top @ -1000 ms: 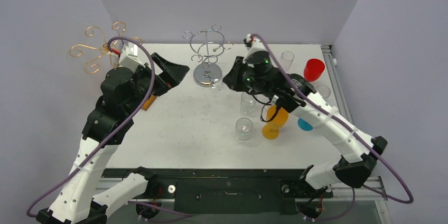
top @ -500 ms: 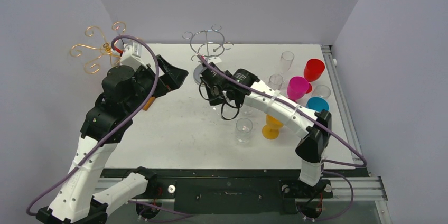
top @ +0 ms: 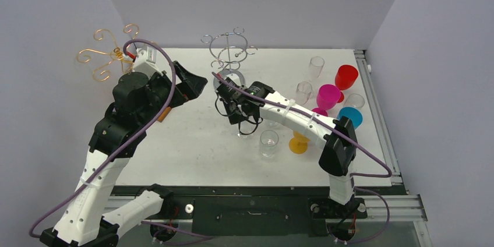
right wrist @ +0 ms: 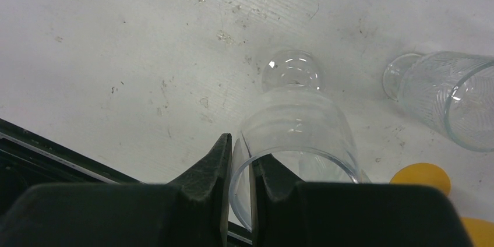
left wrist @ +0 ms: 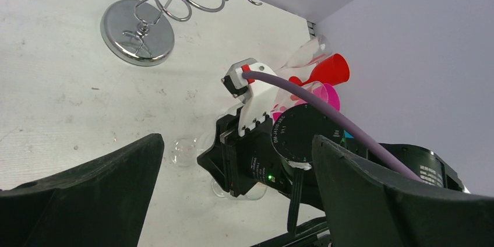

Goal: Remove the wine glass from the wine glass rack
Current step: Place the wine glass at the center of the board, then reset both arms

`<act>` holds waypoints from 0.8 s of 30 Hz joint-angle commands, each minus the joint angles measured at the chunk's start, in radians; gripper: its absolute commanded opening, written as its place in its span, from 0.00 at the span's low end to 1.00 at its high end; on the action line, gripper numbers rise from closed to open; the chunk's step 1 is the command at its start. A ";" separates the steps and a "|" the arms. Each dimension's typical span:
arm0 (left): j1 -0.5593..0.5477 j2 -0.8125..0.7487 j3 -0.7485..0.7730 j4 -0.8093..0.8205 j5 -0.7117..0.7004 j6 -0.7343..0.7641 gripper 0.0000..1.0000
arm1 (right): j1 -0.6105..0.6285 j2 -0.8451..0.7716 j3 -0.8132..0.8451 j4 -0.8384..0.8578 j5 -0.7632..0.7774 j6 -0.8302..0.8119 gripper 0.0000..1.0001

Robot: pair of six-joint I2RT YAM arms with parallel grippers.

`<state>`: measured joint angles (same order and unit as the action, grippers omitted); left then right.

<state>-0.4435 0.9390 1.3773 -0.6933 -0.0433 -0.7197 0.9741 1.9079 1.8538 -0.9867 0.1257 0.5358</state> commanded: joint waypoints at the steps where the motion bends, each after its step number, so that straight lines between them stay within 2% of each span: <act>1: 0.004 -0.001 0.007 0.029 0.009 0.017 0.96 | -0.020 -0.008 -0.036 0.075 -0.033 0.006 0.00; 8: 0.009 0.010 -0.004 0.039 0.018 0.012 0.96 | -0.036 -0.003 -0.069 0.100 -0.055 0.008 0.02; 14: 0.011 0.018 -0.009 0.044 0.022 0.010 0.96 | -0.041 -0.015 -0.077 0.105 -0.056 0.011 0.20; 16: 0.011 0.021 -0.008 0.045 0.024 0.010 0.96 | -0.042 -0.026 -0.075 0.105 -0.051 0.014 0.29; 20: 0.011 0.028 -0.008 0.046 0.029 0.011 0.96 | -0.043 -0.055 -0.060 0.095 -0.037 0.018 0.39; 24: 0.011 0.035 -0.006 0.048 0.035 0.010 0.96 | -0.042 -0.091 -0.039 0.080 -0.018 0.022 0.45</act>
<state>-0.4370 0.9691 1.3678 -0.6918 -0.0227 -0.7204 0.9356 1.9049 1.7828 -0.9131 0.0727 0.5476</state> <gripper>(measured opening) 0.965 0.422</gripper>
